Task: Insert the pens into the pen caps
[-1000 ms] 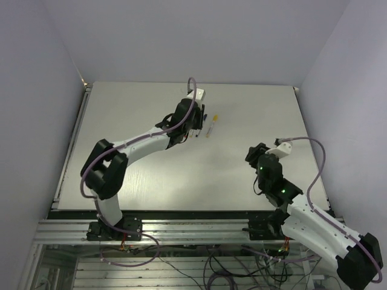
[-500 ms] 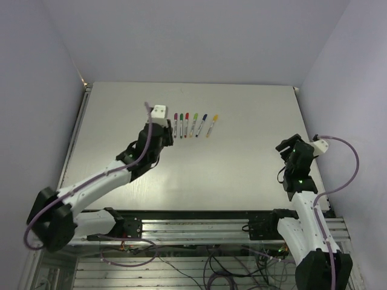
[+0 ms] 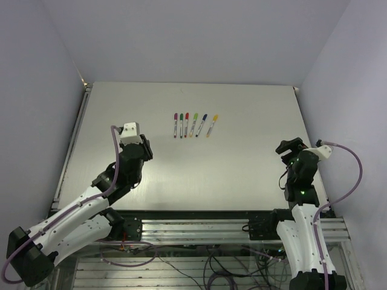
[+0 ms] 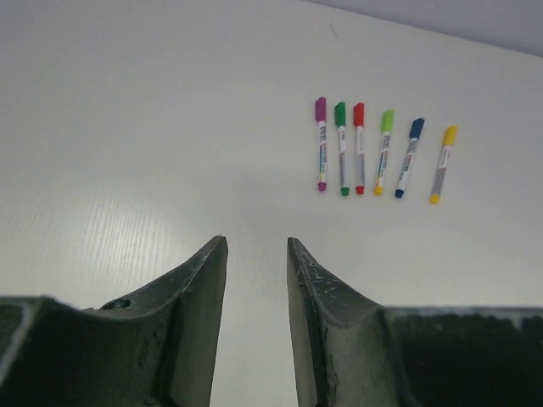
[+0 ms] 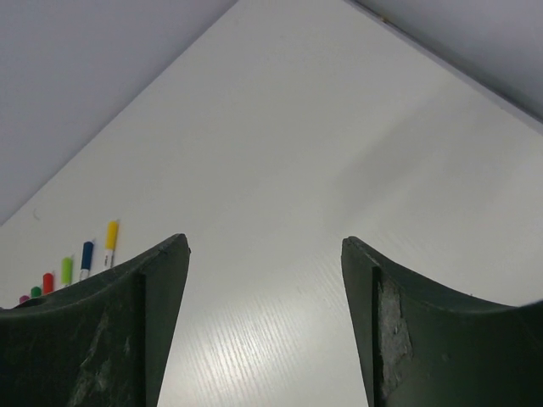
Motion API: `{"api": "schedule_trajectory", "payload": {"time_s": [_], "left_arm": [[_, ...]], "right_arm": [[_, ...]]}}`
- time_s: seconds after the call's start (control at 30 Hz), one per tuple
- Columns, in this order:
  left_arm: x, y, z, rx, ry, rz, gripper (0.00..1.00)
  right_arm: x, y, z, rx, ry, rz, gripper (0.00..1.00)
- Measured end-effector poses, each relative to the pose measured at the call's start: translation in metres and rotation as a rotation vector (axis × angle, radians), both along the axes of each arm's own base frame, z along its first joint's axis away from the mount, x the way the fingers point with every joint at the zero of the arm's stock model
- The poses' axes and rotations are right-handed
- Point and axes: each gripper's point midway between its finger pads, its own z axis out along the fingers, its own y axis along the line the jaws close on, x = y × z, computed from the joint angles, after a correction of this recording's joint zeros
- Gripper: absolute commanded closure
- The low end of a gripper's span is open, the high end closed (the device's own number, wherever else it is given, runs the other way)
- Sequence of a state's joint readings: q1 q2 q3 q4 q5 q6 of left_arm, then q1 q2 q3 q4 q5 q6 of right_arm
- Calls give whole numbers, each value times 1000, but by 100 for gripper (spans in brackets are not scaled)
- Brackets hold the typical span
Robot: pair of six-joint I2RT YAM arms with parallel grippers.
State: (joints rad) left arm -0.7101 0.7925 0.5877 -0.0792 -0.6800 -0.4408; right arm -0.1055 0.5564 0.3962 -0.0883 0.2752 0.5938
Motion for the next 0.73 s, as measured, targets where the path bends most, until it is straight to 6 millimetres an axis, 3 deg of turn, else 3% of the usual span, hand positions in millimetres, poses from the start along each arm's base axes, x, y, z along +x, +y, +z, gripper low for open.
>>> {"api": "schedule_trajectory", "payload": {"time_s": [0.27, 0.5, 0.73], "left_arm": [[-12, 12, -18, 1, 54, 35, 54], [-21, 25, -16, -25, 55, 83, 52], [-26, 37, -13, -48, 45, 129, 50]], "right_arm": [[-5, 1, -7, 8, 31, 1, 17], [-8, 1, -23, 24, 94, -7, 17], [-12, -1, -20, 28, 81, -28, 17]]}}
